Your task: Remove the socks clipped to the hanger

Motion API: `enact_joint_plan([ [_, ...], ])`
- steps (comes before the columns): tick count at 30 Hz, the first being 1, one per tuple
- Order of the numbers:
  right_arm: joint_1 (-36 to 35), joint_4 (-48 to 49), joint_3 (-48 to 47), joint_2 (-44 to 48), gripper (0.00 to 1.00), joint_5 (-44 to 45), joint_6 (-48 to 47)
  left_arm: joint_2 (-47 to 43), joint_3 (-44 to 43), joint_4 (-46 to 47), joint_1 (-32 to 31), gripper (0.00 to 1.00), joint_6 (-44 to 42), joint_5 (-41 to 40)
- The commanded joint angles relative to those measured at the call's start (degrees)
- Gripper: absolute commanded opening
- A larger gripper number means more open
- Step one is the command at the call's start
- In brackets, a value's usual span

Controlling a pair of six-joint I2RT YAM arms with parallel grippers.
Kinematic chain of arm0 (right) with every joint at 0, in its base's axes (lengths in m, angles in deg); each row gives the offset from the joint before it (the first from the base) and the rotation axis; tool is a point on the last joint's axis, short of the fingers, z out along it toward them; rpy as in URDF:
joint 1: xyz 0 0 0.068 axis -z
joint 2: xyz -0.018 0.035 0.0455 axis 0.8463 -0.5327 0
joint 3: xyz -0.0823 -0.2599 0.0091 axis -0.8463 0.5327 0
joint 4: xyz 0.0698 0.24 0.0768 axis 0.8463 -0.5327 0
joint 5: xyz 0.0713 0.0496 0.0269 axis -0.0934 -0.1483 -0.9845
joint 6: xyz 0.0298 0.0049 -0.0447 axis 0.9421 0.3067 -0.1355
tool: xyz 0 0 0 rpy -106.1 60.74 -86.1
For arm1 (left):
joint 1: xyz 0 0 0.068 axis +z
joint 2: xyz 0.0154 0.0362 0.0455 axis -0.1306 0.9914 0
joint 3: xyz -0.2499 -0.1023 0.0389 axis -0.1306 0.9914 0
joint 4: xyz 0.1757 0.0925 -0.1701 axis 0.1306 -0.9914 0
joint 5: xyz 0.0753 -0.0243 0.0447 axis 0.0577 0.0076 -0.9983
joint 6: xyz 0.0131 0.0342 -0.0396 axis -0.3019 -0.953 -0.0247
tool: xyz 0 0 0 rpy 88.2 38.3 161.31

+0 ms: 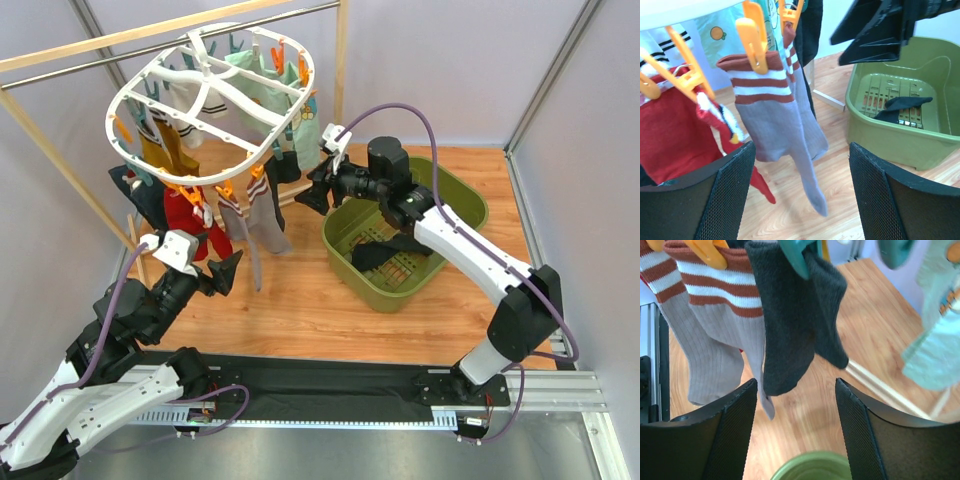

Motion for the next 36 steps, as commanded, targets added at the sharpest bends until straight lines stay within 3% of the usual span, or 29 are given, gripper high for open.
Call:
enact_joint_plan([
  [1,-0.07,6.58,-4.13,-3.03,0.66,-5.79,-2.33,0.13,0.16,1.61,0.29,0.82,-0.08,0.83],
  [9,-0.07,10.99,-8.09,-9.62,0.71,-6.15,-3.74,0.83,0.16,1.61,0.38,0.82,-0.08,1.54],
  [19,-0.51,15.30,-7.39,-10.95,0.70,-5.62,-3.65,1.54,0.16,1.61,0.47,0.82,-0.17,2.24],
  [26,-2.70,18.99,-5.11,-9.81,0.51,-11.76,0.65,1.97,0.16,1.79,0.64,0.81,0.10,2.86],
  [34,-6.22,20.83,-3.08,-9.62,0.58,-13.10,3.38,2.06,-0.10,1.70,0.91,0.81,0.10,3.47],
  [36,-6.83,20.75,-3.34,-10.41,0.49,-12.22,4.08,1.71,0.08,1.70,0.91,0.81,0.10,3.47],
])
